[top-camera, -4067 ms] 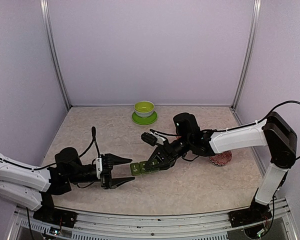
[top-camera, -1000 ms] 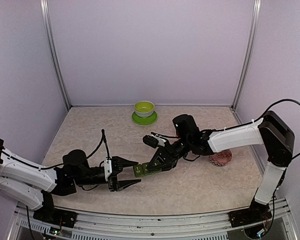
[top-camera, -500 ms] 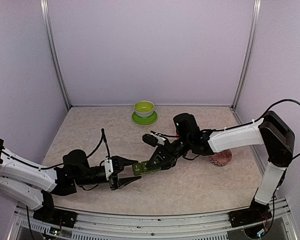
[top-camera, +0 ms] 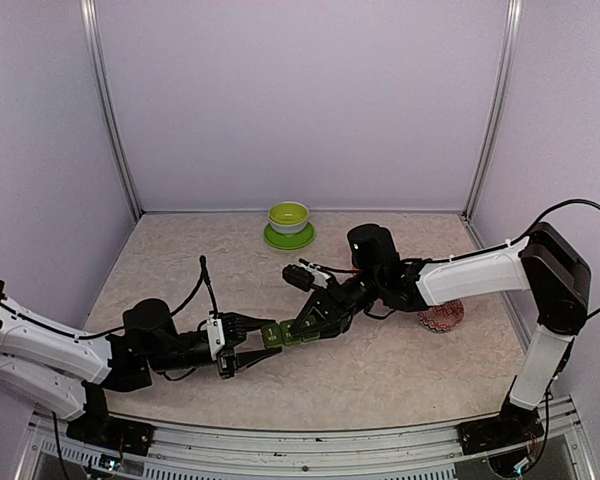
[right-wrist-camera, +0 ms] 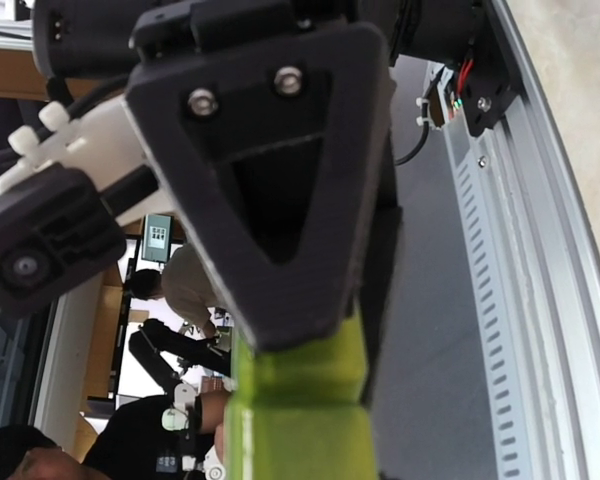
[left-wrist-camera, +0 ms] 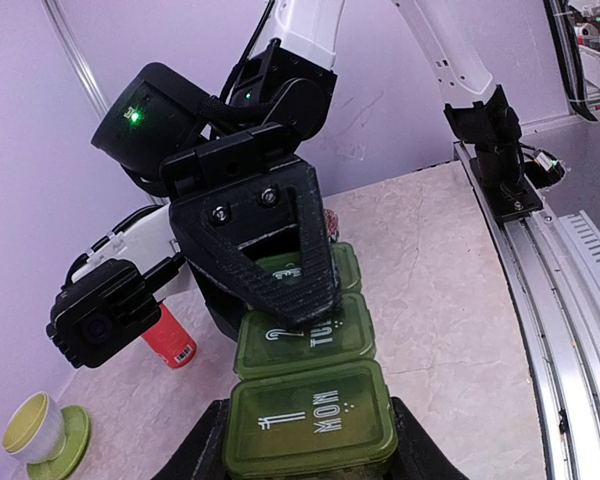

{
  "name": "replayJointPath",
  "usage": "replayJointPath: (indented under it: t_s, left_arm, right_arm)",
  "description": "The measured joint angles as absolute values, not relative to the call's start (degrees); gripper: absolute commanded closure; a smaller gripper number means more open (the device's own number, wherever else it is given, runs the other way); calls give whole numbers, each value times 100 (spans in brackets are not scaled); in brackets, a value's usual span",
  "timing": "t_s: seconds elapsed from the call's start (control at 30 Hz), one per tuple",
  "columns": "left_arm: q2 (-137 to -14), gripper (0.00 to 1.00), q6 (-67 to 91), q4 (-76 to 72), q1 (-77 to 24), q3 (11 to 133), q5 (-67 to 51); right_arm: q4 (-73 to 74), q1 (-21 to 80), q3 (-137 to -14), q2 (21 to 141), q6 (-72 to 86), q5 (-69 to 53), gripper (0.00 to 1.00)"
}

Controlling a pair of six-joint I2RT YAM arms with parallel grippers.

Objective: Sort the pills into containers
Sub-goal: Open the lid of the pill container.

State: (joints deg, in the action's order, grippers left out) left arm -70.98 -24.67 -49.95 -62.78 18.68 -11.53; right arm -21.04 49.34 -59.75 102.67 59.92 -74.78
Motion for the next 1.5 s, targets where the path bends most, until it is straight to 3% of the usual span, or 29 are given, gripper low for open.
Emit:
replayJointPath:
  t_s: [0.23, 0.4, 0.53, 0.87, 1.03, 1.17, 1.23, 1.33, 1.5]
  left_arm:
    - [-7013, 67, -2517, -4908, -6309, 1868, -1153]
    - [-7000, 51, -2515, -4890, -6318, 1850, -1151]
    - [-6877, 49, -2558, -4945, -6353, 1745, -1153]
    - [-6805, 55, -2580, -4967, -6353, 1715, -1127]
    - [-6792, 69, -2561, -4984, -6353, 1697, -1118]
    - [-6790, 71, -2558, -4991, -6355, 1693, -1114]
    - [-6790, 67, -2556, -4993, -6355, 1693, -1114]
    - [-6790, 51, -2528, -5002, -6355, 1693, -1114]
    - [-6768, 42, -2375, -5127, -6342, 1625, -1120]
  right_arm:
    - [-2106, 4941, -5975, 10263, 5970, -7483, 81]
    - [-2067, 4941, -5975, 10263, 5920, -7467, 81]
    - [-2156, 4963, -5972, 10263, 5990, -7461, 81]
    - [-2215, 4965, -5972, 10263, 6007, -7478, 81]
    - [-2213, 4969, -5972, 10263, 6003, -7478, 81]
    - [-2213, 4969, -5972, 10263, 5979, -7472, 81]
    - [-2213, 4969, -5972, 10263, 5966, -7472, 81]
    - [-2213, 4969, -5972, 10263, 5964, -7472, 81]
    - [-2200, 4976, -5972, 10263, 5940, -7459, 81]
